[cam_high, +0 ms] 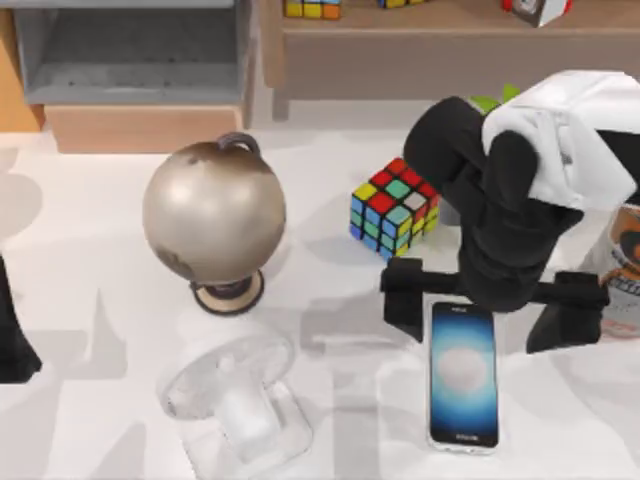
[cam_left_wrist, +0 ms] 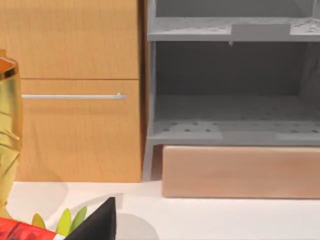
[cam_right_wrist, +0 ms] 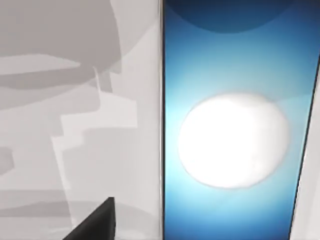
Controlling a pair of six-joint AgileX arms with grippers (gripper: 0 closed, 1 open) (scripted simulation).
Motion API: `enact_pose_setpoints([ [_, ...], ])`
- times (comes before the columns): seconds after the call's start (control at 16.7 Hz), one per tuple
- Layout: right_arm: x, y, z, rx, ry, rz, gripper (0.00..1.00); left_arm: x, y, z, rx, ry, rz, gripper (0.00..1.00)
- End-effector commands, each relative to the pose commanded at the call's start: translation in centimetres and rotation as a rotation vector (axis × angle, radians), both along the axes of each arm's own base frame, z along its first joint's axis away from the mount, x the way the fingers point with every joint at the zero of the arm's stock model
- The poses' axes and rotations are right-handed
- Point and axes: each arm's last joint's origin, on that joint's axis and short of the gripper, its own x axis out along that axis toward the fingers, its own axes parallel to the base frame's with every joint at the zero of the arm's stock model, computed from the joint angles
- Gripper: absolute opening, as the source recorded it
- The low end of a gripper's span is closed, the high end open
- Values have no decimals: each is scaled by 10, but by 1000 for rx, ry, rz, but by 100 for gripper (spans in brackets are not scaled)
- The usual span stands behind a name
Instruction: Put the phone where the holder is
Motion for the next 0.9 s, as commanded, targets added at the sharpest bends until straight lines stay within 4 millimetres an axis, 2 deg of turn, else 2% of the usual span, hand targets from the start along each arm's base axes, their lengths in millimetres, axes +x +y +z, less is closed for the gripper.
enact_pose_setpoints([
  [0.3, 1, -2, 0, 2, -2, -4, 100, 0, 0, 0, 0, 0, 0, 100],
  [0.42, 1, -1, -5, -1, 1, -2, 100, 0, 0, 0, 0, 0, 0, 100],
  [0.78, 2, 1, -63, 5, -7, 0, 100, 0, 0, 0, 0, 0, 0, 100],
  [0.9, 0, 0, -77, 1, -2, 0, 100, 0, 0, 0, 0, 0, 0, 100],
])
